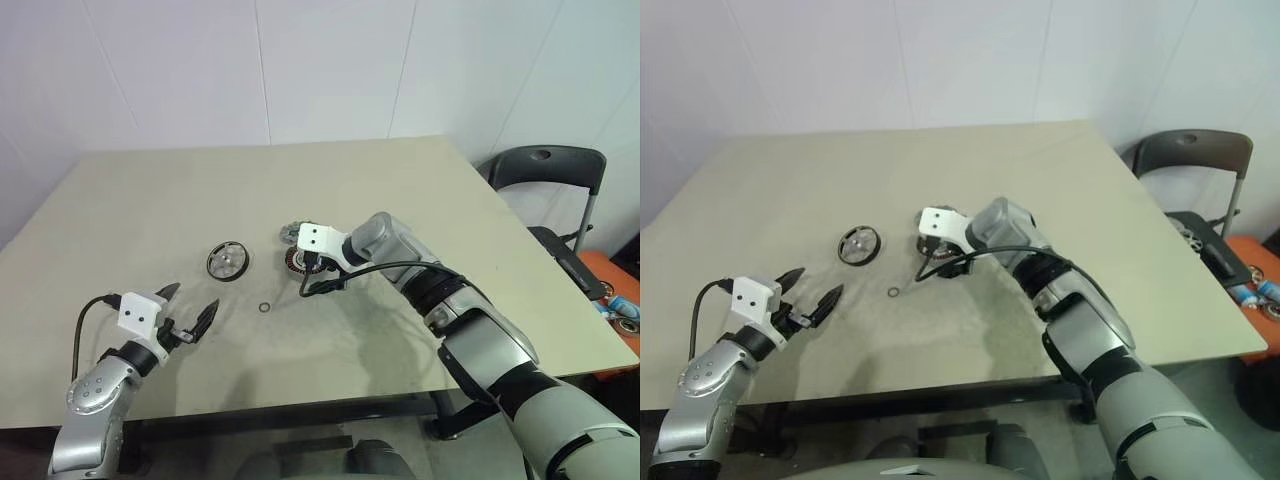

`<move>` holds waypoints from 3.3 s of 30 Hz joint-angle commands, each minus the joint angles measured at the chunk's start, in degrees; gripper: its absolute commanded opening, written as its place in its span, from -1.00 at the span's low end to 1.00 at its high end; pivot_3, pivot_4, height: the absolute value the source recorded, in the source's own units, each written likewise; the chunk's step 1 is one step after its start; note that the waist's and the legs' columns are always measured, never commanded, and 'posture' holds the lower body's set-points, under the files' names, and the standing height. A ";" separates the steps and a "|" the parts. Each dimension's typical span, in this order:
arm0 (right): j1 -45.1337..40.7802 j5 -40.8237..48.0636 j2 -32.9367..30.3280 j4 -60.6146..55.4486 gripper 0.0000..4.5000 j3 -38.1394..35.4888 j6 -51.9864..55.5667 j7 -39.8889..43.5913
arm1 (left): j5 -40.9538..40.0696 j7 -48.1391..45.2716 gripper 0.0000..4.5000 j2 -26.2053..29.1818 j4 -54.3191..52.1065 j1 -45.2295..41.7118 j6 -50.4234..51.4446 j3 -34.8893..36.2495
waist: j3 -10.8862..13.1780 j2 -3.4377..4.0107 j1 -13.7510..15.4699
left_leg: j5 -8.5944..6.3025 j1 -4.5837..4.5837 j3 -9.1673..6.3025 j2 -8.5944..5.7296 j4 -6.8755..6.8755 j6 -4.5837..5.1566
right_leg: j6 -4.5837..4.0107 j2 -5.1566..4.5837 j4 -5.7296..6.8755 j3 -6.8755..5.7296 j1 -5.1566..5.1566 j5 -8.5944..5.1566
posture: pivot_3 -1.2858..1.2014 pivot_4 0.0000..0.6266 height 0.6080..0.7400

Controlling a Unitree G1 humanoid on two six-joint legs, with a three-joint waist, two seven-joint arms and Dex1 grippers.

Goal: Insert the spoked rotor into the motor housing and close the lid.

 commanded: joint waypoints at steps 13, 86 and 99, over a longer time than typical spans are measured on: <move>-5.02 -2.31 5.63 11.84 0.60 -0.83 -6.15 -2.41 | 0.28 0.61 1.00 -0.24 -1.73 -0.78 -0.84 0.46 | -0.02 0.01 -1.62 | 0.01 0.08 0.02 0.00 0.01 -0.01 | 0.00 -0.01 0.09 -0.02 0.04 0.01 | 0.03 -1.00 1.00; 0.88 1.81 -0.33 -13.51 0.98 6.08 5.06 8.27 | 0.43 1.17 1.00 -0.48 -1.59 -1.42 -0.82 0.34 | -0.08 0.00 -1.43 | 0.03 0.08 -0.04 0.00 0.13 -0.05 | -0.02 -0.03 0.16 -0.13 0.06 0.03 | 0.03 -1.00 1.00; 1.27 -1.36 0.09 -12.99 0.81 7.99 2.88 9.32 | 0.63 1.36 1.00 -0.79 -1.58 -1.57 -0.85 0.09 | -0.08 -0.01 -1.41 | 0.03 0.08 -0.04 0.00 0.13 -0.05 | -0.02 -0.03 0.16 -0.13 0.06 0.03 | 0.03 -1.00 1.00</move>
